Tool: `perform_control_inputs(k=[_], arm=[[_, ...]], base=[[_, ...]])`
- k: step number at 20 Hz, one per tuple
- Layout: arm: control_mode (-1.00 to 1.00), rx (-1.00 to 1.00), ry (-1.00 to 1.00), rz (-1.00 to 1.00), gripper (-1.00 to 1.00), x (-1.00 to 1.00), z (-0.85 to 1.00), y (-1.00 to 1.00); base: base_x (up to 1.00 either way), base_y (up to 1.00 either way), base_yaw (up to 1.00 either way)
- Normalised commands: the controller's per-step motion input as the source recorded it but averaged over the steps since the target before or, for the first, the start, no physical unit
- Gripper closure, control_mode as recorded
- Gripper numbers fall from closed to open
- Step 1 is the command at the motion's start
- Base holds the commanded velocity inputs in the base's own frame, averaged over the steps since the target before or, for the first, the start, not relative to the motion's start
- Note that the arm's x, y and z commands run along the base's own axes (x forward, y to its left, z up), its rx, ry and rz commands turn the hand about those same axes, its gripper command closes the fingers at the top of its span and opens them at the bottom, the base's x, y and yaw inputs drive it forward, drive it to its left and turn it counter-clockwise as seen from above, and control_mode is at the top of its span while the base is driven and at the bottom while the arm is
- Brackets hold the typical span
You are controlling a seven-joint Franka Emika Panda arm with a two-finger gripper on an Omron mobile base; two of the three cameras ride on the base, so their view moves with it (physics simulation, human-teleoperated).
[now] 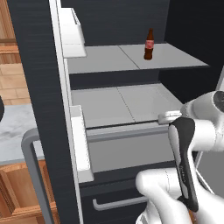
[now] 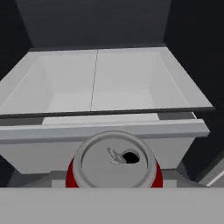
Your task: Open the fridge, grab two sodas, and place both sodas inside the bowl with ice on the dining counter.
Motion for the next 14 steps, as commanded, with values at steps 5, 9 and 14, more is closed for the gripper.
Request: perform_control_inputs(k=[5, 9, 14], arm=[[1.00, 0.00, 0.00, 0.00, 1.00, -0.16, 0.01, 0.02], [1.00, 0.00, 0.00, 0.00, 1.00, 0.00, 0.00, 0.00], [1.00, 0.00, 0.00, 0.00, 1.00, 0.00, 0.00, 0.00]], base=[[-0.59, 0.20, 0.00], [-0.89, 0.34, 0.00], [-0.98, 0.44, -0.05]])
